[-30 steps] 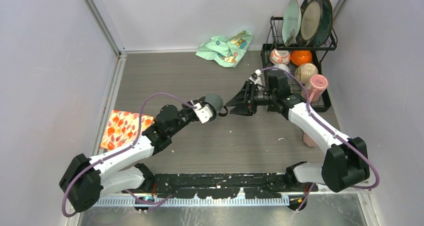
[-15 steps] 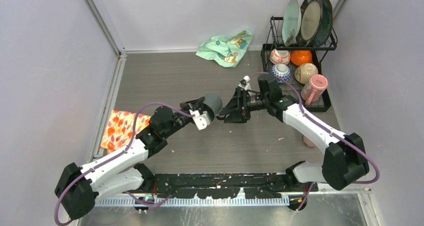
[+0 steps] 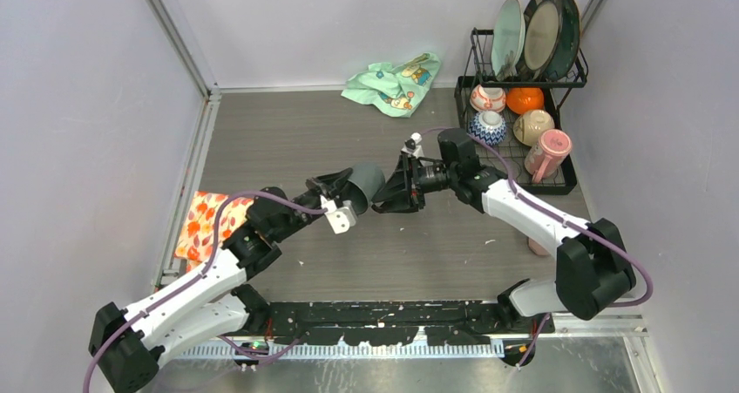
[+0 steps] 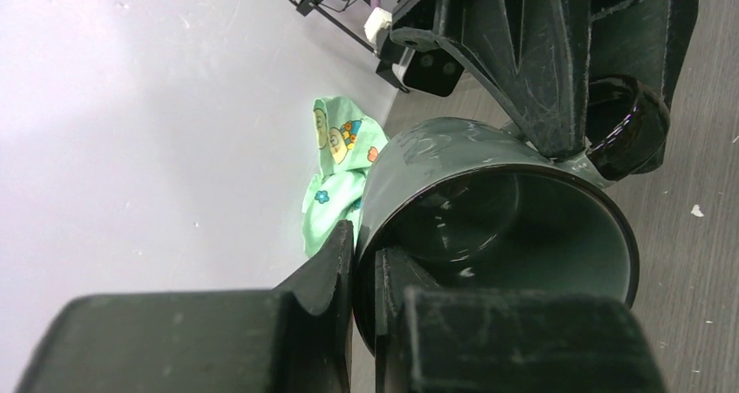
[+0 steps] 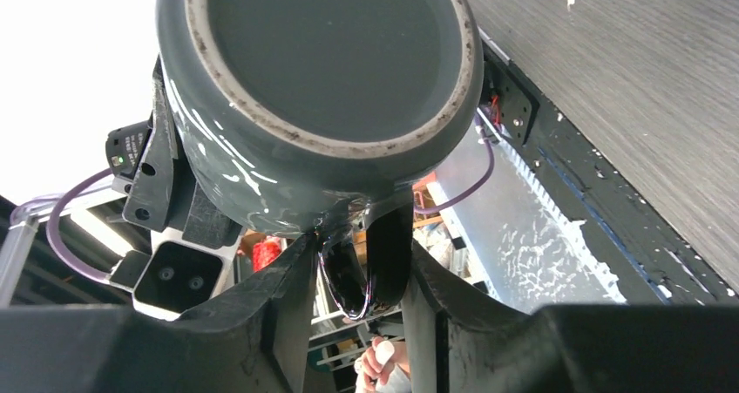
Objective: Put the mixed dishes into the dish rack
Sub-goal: Pick up the cup at the center of the board.
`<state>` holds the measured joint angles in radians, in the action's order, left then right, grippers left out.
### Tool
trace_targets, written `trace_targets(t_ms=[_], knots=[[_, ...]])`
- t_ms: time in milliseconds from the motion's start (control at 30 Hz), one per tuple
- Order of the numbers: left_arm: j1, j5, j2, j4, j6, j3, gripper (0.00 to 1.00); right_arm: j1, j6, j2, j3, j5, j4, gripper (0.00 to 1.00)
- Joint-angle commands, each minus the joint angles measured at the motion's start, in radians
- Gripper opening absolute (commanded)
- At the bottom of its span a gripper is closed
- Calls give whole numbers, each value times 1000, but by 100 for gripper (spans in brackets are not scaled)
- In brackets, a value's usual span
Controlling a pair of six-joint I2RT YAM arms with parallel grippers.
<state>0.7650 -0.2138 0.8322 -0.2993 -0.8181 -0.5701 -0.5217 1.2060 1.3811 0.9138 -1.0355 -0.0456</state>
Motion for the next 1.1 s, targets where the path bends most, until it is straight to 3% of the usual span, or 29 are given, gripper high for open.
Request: trace_targets(t_ms=[0,133,367,467,567,667,900,1067], knots=[[8,-114,-34,-136,-10,-48,0,-26,104,15,-8,-30,191,42],[8,-136,-43,-179,-14,-30,0,-39,216,23,-45,-51,348,43],[8,-164,-41,-215,-19,-23,0,-69,238,23,-31,-76,376,45],[8,-173,-46,-208,-22,-27,0,-69,302,27,-48,-89,468,28],[8,-170,-55,-189,-29,-32,0,-69,422,41,-77,-93,644,4],[8,-148,-58,-159,-43,-39,0,-69,520,58,-99,-90,787,1],[8,-119,-49,-105,-73,-45,16,-68,593,75,-123,-50,907,1],[8,-82,-46,-93,-72,-25,39,-56,647,96,-126,-11,994,1]])
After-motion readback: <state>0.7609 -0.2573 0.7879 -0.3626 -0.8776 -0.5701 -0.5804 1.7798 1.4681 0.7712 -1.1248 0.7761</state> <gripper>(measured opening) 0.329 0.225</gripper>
